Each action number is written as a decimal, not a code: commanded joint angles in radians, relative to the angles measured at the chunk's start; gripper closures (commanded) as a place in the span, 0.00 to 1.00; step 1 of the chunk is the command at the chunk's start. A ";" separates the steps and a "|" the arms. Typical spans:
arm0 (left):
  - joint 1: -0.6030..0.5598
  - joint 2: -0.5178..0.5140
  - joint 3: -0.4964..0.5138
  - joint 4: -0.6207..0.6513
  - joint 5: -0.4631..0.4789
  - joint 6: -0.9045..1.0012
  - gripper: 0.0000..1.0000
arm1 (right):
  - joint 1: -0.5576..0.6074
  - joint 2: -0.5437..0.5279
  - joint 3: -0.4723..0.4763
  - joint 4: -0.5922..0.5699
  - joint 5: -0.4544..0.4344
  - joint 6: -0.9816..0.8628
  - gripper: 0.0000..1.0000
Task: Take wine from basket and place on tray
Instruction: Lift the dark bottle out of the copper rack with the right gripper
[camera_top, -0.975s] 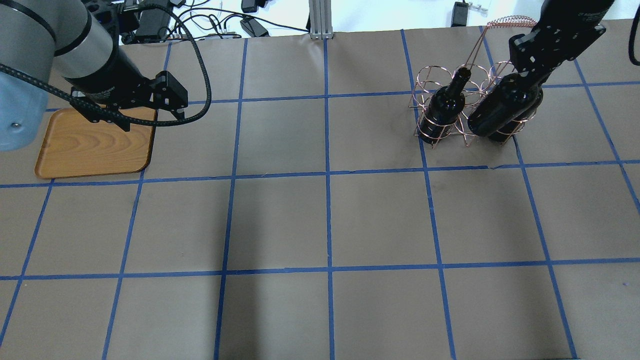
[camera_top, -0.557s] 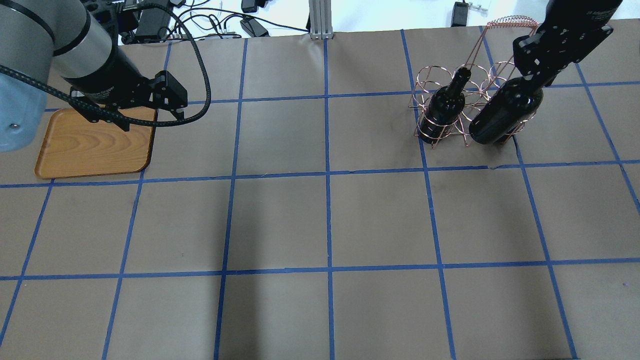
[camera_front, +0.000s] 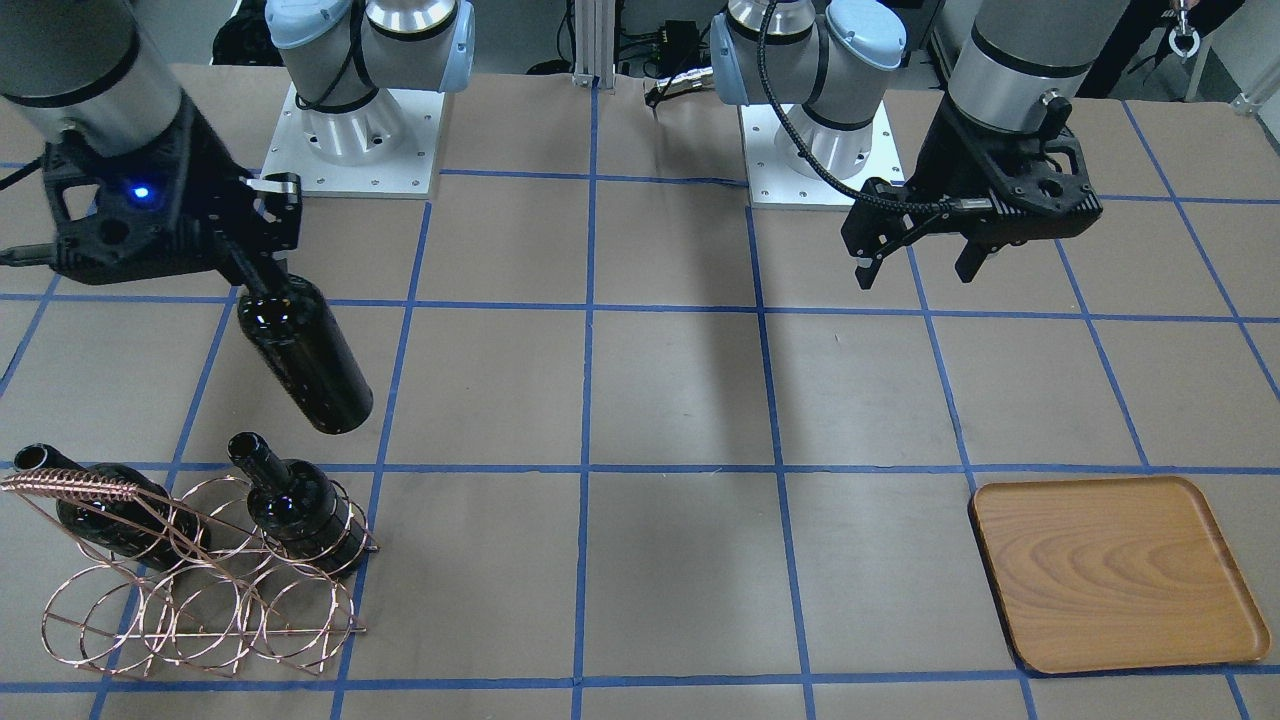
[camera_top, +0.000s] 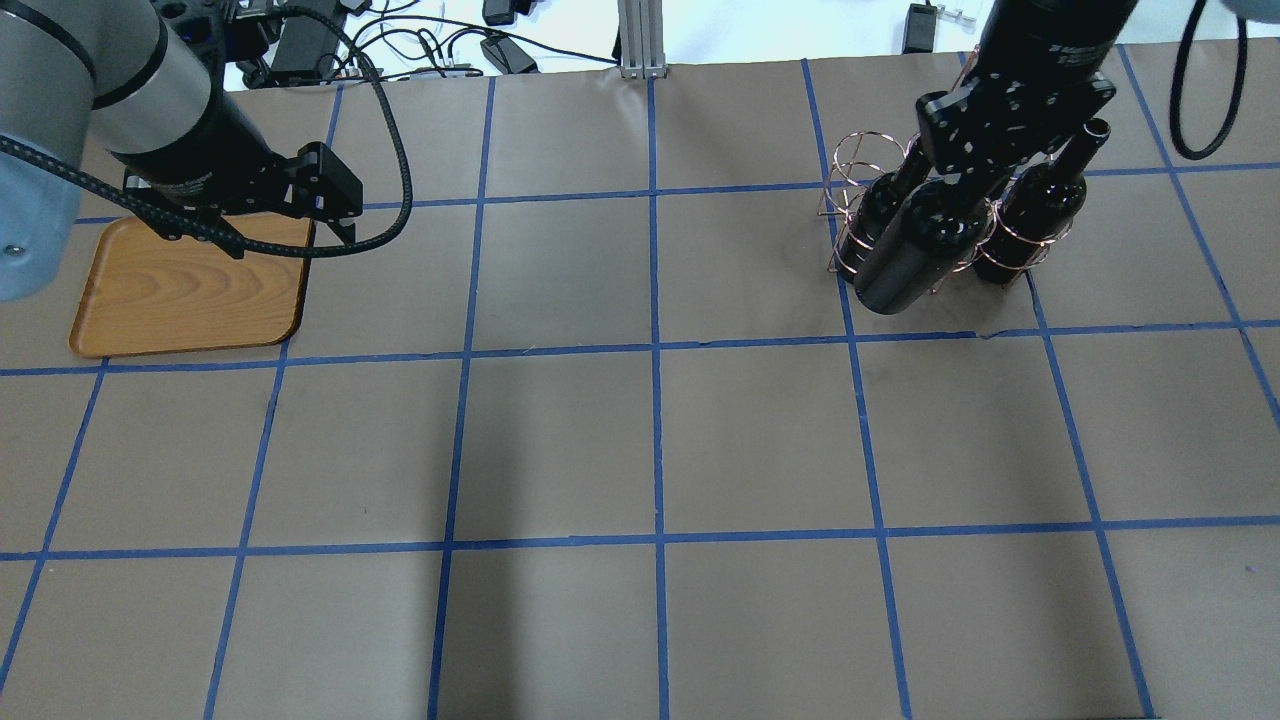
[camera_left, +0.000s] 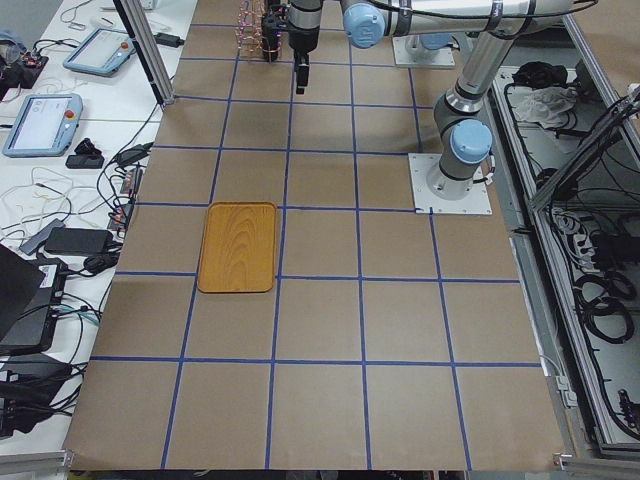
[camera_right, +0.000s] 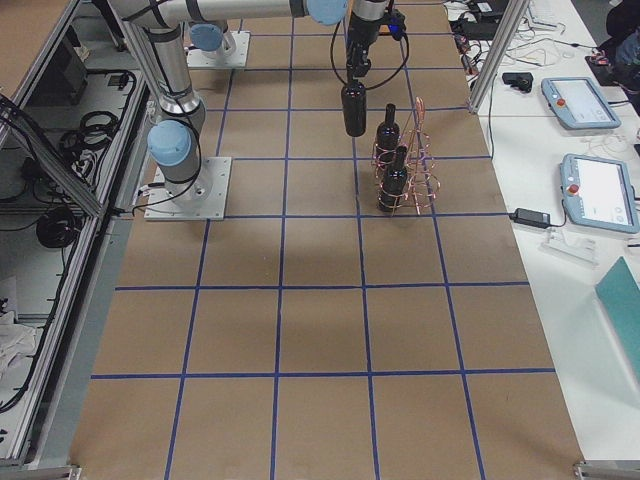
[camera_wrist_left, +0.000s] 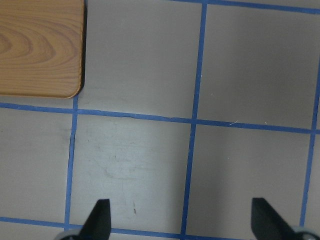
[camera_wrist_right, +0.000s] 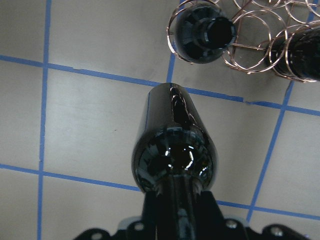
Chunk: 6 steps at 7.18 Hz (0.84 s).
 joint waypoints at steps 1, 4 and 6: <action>0.001 0.002 0.001 -0.021 0.002 0.007 0.00 | 0.148 0.012 0.011 -0.037 0.052 0.200 1.00; -0.005 0.024 0.007 -0.080 -0.006 0.007 0.00 | 0.354 0.074 0.063 -0.183 0.051 0.473 1.00; -0.011 0.073 0.027 -0.249 -0.023 0.002 0.00 | 0.443 0.140 0.072 -0.284 0.069 0.607 1.00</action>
